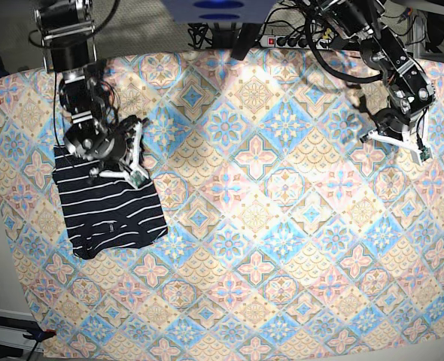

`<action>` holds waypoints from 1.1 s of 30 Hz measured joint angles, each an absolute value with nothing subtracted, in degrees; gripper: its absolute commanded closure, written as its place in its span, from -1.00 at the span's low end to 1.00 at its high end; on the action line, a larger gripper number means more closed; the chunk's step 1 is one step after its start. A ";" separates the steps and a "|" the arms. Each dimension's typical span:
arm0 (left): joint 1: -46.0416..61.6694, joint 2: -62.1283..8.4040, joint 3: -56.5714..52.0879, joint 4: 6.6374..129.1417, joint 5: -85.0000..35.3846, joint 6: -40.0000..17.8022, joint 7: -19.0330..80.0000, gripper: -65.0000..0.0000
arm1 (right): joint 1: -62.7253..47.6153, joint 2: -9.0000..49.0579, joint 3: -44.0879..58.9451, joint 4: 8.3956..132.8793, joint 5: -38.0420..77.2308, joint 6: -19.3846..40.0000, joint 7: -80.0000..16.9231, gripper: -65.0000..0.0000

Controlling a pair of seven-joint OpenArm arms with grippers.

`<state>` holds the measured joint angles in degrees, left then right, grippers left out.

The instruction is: Fold the T-shirt properly

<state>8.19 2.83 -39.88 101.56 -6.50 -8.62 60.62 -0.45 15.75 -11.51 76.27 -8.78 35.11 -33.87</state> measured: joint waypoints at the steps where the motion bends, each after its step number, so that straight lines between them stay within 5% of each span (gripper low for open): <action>1: 8.58 2.74 -39.81 101.56 -6.52 -8.62 60.60 1.00 | -2.31 15.94 -11.51 78.30 -8.78 34.79 -33.89 0.92; 10: 10.87 -0.03 -39.86 101.51 -6.55 -8.82 60.62 1.00 | -10.52 15.53 -11.27 91.68 -8.60 35.31 -38.46 0.93; 33: 29.61 -7.94 -39.51 101.73 -10.70 -9.21 59.99 1.00 | -39.48 15.25 13.23 103.09 -8.58 35.20 -39.09 0.98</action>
